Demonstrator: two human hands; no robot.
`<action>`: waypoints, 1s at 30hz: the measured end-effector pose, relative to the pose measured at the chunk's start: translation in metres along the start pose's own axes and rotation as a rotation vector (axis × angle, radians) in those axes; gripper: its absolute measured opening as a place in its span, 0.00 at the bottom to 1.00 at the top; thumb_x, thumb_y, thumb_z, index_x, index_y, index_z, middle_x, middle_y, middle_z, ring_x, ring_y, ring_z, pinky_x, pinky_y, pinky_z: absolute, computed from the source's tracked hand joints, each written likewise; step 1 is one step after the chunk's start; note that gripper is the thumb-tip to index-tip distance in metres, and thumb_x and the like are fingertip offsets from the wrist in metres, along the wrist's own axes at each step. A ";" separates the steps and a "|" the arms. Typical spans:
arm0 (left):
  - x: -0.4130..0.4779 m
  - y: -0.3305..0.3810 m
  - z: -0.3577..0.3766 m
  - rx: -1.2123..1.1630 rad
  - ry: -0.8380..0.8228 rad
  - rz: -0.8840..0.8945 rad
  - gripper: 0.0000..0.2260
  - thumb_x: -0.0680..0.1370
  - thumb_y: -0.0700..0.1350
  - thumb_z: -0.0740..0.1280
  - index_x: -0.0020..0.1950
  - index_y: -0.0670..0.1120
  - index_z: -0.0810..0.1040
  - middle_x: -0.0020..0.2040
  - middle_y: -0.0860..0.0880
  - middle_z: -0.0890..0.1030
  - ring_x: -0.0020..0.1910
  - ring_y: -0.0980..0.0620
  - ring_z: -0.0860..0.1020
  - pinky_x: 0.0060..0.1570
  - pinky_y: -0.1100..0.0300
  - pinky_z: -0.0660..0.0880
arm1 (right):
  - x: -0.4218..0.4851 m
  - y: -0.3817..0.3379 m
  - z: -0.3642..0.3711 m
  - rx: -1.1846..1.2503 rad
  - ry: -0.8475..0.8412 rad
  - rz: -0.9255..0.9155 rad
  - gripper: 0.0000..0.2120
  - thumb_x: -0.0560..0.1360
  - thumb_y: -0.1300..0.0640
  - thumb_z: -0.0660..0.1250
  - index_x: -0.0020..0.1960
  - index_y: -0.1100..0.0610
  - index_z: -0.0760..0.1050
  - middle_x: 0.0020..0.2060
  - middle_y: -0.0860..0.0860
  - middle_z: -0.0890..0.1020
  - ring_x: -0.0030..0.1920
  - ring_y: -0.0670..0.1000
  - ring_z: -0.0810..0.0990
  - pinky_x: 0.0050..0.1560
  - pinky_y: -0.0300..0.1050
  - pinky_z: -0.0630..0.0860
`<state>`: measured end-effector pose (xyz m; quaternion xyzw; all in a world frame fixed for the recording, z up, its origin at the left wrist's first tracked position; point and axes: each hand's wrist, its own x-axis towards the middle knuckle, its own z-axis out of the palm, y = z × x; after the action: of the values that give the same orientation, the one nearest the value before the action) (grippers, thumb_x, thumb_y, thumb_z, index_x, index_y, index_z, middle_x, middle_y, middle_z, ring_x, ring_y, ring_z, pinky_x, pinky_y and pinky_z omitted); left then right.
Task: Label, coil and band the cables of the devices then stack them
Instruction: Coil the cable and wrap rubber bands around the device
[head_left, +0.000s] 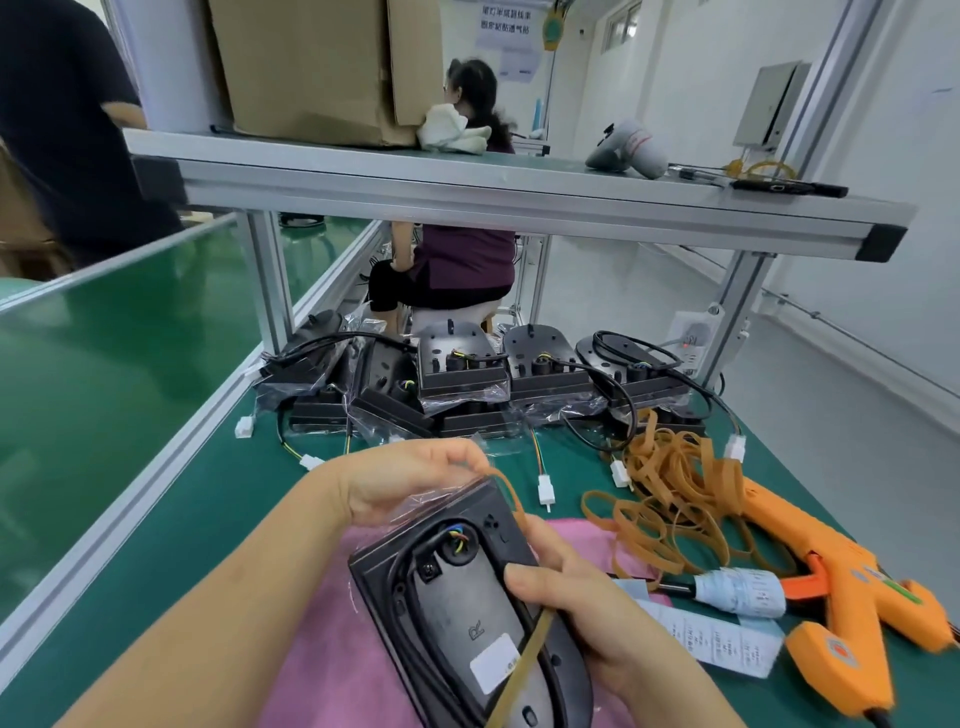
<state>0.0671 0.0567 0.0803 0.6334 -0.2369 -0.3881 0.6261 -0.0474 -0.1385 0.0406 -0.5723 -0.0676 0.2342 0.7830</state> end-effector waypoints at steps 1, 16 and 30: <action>0.000 0.000 0.000 0.002 0.033 0.017 0.02 0.74 0.42 0.68 0.46 0.45 0.77 0.41 0.48 0.80 0.40 0.53 0.78 0.48 0.58 0.75 | -0.001 0.001 0.000 0.010 0.009 -0.002 0.31 0.65 0.57 0.75 0.67 0.51 0.72 0.63 0.60 0.78 0.60 0.63 0.78 0.58 0.55 0.76; -0.013 0.036 0.031 0.379 0.212 0.263 0.05 0.69 0.42 0.72 0.34 0.49 0.80 0.27 0.52 0.76 0.27 0.60 0.71 0.31 0.72 0.68 | -0.014 -0.011 0.000 0.116 0.167 0.047 0.20 0.62 0.59 0.72 0.53 0.64 0.82 0.50 0.66 0.83 0.46 0.61 0.84 0.43 0.49 0.81; -0.054 0.006 0.014 0.331 0.347 0.174 0.03 0.68 0.46 0.71 0.36 0.53 0.79 0.26 0.54 0.74 0.27 0.58 0.71 0.30 0.69 0.67 | -0.031 -0.019 0.000 0.035 0.387 -0.047 0.11 0.68 0.58 0.72 0.50 0.59 0.82 0.50 0.63 0.84 0.41 0.56 0.86 0.36 0.44 0.80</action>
<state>0.0255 0.0902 0.0981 0.7615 -0.2398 -0.1743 0.5763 -0.0697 -0.1565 0.0631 -0.5911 0.0749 0.1025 0.7965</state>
